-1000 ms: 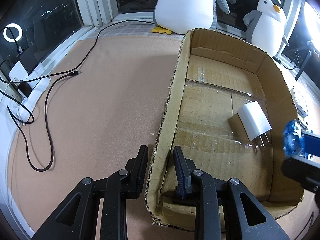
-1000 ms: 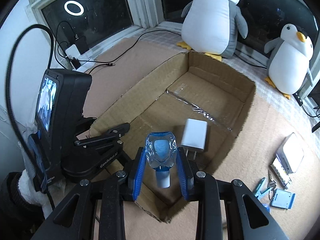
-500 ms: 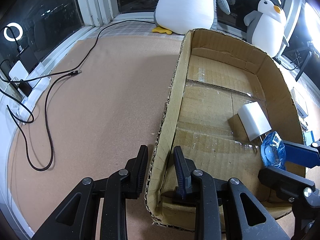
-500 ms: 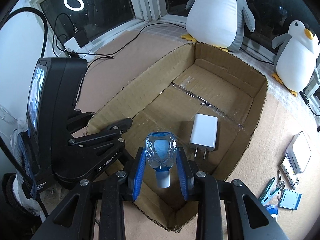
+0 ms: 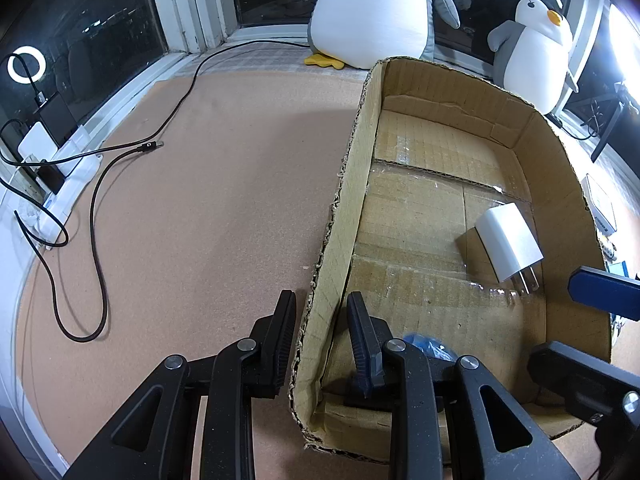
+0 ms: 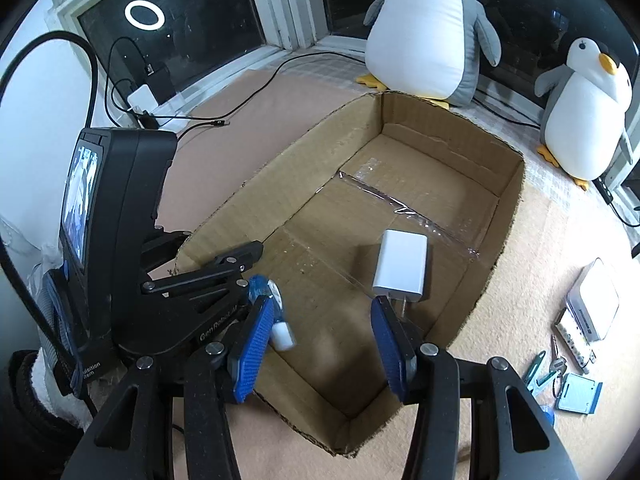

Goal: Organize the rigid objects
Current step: 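Carry the sanitizer bottle into the box and open the right tool, then move the right tool to the white USB cable and close on it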

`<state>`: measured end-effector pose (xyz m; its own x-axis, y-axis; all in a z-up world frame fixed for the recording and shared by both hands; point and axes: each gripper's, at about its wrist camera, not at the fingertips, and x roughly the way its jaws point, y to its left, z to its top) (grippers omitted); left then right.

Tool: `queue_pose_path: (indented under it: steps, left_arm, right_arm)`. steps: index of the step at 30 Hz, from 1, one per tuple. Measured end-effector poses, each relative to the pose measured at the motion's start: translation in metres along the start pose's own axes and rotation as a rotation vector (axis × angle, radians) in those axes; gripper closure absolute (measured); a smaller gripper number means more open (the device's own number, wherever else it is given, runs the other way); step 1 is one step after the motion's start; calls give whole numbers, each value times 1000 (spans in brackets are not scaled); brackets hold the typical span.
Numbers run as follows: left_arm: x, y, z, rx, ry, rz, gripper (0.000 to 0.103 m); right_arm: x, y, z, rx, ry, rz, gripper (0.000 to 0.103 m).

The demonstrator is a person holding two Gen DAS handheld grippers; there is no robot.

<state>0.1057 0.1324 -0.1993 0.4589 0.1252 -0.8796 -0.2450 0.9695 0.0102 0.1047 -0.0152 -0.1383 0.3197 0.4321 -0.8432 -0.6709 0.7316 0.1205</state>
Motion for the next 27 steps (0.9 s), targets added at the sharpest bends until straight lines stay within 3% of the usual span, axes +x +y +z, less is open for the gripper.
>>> queue_pose_path:
  steps: [14, 27]
  left_arm:
    - [0, 0, 0, 0, 0, -1, 75]
    - [0, 0, 0, 0, -1, 0, 75]
  right_arm:
    - [-45, -49, -29, 172, -68, -22, 56]
    - [-74, -126, -95, 537, -49, -19, 56]
